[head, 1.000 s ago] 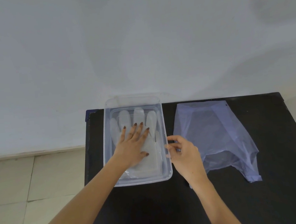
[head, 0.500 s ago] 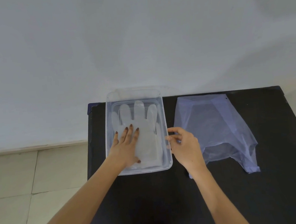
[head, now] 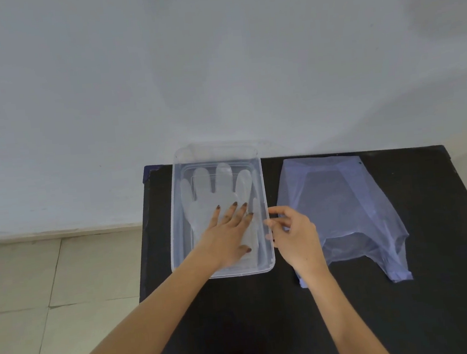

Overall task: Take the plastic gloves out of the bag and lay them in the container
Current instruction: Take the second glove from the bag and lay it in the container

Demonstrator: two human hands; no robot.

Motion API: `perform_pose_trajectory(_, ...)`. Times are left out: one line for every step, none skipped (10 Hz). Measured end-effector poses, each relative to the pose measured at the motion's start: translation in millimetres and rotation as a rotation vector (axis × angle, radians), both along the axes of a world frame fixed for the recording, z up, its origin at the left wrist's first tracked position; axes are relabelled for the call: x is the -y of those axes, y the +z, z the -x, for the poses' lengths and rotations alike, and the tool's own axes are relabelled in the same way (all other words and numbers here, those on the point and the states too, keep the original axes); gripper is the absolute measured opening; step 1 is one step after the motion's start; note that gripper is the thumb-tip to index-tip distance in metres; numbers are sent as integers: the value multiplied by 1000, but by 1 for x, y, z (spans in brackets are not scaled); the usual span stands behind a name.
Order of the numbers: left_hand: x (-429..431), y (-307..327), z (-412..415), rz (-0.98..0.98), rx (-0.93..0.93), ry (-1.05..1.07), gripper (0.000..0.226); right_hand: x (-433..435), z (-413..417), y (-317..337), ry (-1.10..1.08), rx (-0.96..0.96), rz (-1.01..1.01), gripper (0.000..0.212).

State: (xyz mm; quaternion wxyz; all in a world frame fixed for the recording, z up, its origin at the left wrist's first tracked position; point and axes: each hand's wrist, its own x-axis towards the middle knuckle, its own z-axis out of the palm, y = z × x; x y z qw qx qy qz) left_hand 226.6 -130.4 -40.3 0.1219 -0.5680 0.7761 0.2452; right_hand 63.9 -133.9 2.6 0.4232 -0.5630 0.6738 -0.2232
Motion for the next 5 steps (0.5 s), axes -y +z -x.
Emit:
perform_pose_trajectory(-1, -3, -1, -27, -16, 14, 79, 0, 1, -1, -3, 16, -5, 19)
perform_pose_trajectory(-5, -1, -7, -6, -61, 61, 77, 1, 1, -2, 10, 5, 12, 20)
perform_pose_trajectory(-13, 6, -20, 4, -109, 136, 72, 0, 0, 0, 12, -2, 20, 20)
perform_pose_trajectory(-24, 20, -33, 58, -231, 229, 63, -2, 1, -1, 6, 18, 9, 20)
perform_pose_trajectory(-37, 37, -43, 152, -362, 399, 51, -9, 1, 5, -14, 33, 22, 25)
